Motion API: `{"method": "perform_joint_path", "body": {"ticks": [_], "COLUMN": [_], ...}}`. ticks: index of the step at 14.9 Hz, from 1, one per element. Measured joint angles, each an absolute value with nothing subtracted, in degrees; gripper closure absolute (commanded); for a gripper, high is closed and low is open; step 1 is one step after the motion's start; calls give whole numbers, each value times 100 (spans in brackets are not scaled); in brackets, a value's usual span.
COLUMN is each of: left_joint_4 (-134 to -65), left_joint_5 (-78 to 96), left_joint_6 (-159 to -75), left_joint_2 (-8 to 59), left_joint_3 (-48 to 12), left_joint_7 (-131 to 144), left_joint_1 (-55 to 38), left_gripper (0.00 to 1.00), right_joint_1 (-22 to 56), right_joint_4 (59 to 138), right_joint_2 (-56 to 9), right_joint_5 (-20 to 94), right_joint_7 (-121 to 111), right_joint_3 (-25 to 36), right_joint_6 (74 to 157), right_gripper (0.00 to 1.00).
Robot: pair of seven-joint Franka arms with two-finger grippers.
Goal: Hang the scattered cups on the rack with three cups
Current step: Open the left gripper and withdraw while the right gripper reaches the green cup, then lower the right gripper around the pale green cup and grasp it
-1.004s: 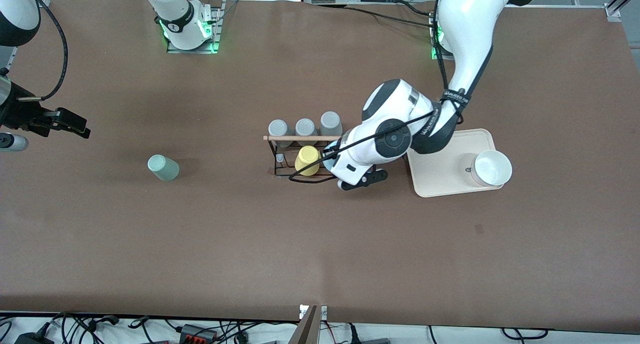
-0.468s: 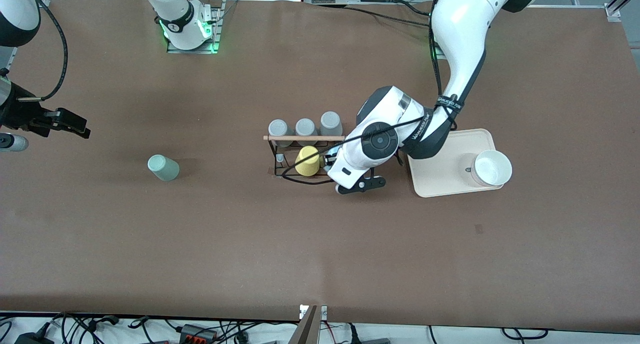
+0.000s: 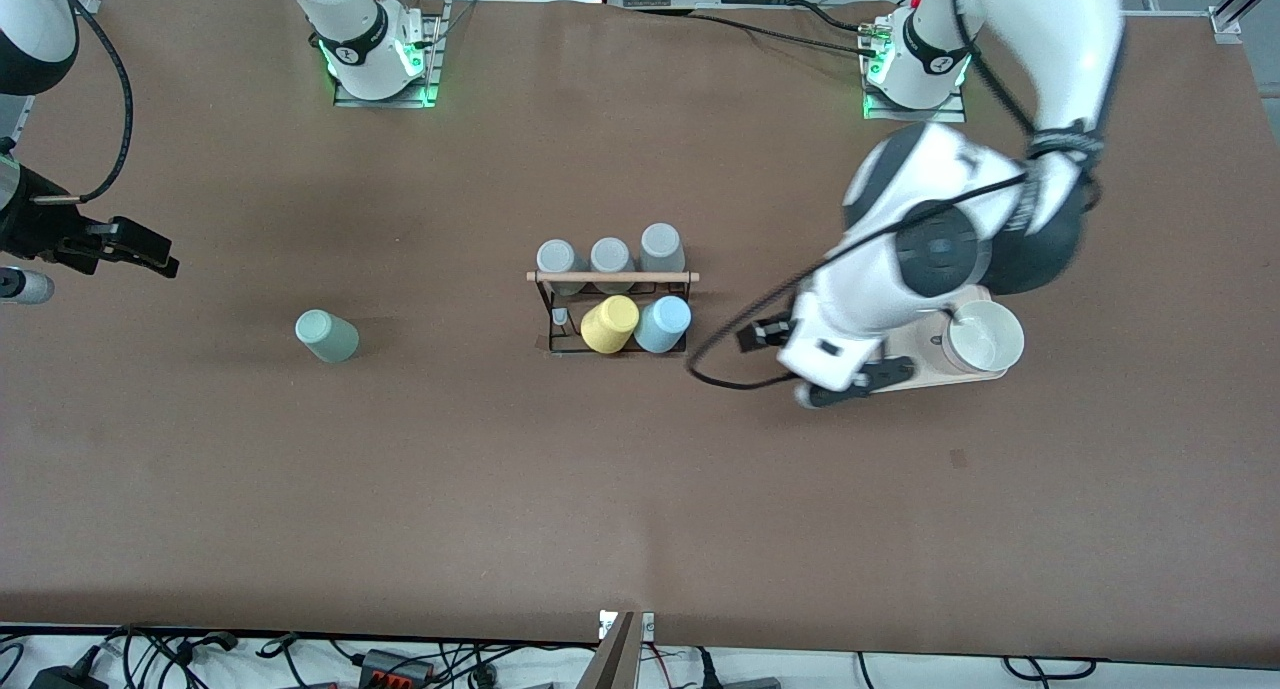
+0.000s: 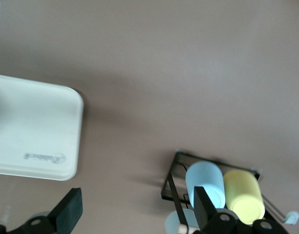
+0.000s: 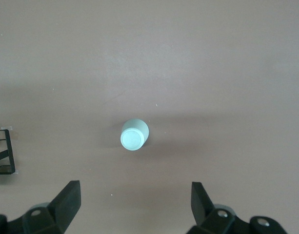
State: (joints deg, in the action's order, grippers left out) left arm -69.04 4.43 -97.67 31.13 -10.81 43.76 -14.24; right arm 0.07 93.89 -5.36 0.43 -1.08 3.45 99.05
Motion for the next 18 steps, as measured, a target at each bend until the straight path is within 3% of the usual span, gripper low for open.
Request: {"method": "perform_joint_path", "body": {"ticks": [7,18], "left_joint_4": [-6915,-7408], "left_joint_5": [442,371], "left_joint_6": [-8250,-7755], "left_joint_2": [2019,1808], "left_joint_3": [-1074,-1094], "left_joint_7": [4212,1615], "left_joint_1": [-454,282], "left_gripper": [0,0], "right_joint_1": [2,217], "right_joint_4": [9425,9835], "right_joint_2": [-810,-2267], "right_joint_5": [43,38], "right_joint_7": [-108,-108], "right_joint_3": [355,329], "right_joint_6": [9888,11463], "right_gripper": [0,0]}}
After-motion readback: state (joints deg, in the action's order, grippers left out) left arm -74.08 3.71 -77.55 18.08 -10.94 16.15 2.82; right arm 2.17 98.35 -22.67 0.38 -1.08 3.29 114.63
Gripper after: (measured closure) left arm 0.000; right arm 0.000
